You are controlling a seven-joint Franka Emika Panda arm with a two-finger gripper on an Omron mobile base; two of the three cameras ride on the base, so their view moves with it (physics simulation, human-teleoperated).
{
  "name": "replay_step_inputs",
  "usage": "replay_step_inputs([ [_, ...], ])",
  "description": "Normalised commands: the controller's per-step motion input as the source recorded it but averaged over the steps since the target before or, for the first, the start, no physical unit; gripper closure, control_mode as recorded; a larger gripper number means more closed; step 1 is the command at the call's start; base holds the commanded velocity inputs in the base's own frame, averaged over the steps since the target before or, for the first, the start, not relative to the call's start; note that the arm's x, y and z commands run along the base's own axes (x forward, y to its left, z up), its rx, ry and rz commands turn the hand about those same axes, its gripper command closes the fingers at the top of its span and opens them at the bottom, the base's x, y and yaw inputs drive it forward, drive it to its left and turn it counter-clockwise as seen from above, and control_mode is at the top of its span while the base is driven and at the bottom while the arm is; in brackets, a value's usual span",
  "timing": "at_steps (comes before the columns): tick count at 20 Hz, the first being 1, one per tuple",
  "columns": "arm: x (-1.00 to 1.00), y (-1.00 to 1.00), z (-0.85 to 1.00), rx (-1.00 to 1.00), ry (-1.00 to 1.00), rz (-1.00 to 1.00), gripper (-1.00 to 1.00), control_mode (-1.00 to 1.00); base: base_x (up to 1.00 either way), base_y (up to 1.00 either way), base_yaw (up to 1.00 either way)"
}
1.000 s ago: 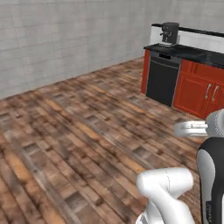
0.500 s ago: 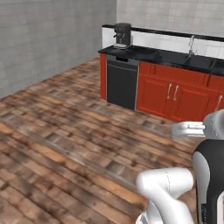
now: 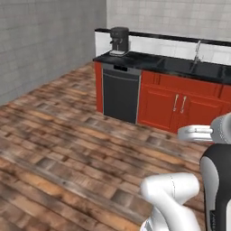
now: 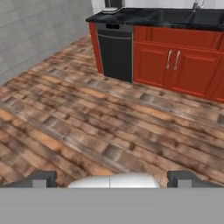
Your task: Transport the steak and lemon to the fridge. Place the steak on the rack containing meat and place the lemon on the rack containing the vegetable, ensuring meats and vegetables are on different racks.
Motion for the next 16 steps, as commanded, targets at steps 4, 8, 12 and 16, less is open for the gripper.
replay_step_inputs([
  [4,0.0,0.0,0.0,0.0,0.0,0.0,-1.0,1.0,1.0,0.8,-0.12],
  [8,0.0,0.0,0.0,0.0,0.0,0.0,-1.0,1.0,1.0,0.77,-0.09],
  [12,0.0,0.0,0.0,0.0,0.0,0.0,-1.0,1.0,1.0,0.5,-0.07],
  [16,0.0,0.0,0.0,0.0,0.0,0.0,-1.0,1.0,1.0,0.37,-0.04],
])
